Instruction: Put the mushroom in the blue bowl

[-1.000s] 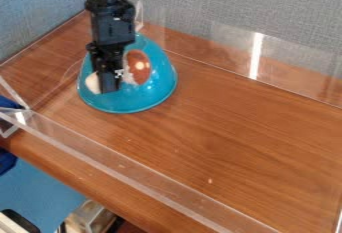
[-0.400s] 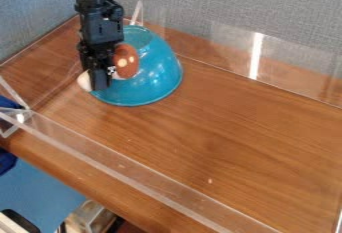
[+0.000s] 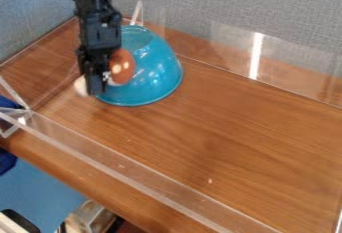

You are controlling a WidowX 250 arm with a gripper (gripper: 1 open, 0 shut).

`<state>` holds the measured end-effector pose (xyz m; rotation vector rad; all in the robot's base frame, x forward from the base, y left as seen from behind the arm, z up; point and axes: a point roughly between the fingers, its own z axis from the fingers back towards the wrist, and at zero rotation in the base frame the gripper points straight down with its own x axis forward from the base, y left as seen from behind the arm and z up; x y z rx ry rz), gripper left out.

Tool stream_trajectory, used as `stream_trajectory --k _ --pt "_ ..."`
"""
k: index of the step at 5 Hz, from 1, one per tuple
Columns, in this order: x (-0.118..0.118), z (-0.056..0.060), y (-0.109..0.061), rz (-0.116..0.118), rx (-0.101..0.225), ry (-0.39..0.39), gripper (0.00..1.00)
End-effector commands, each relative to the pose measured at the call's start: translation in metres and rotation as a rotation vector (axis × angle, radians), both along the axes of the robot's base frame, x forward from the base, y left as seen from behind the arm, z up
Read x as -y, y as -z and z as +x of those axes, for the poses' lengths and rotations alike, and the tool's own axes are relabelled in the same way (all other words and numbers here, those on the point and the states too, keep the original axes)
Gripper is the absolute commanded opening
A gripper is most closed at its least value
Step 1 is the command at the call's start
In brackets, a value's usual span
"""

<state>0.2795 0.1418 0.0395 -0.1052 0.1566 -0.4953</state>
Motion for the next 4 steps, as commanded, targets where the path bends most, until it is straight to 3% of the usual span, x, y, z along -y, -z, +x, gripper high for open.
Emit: stream_trajectory --k 1,2,4 --pt "-0.021 0.022 -0.002 0.051 0.085 -0.043 0.0" --pt "-0.034 0.027 -0.005 0.056 0.097 -0.081 0.0" --pt "-0.042 0.021 -0.029 0.049 0.119 -0.111 0.0"
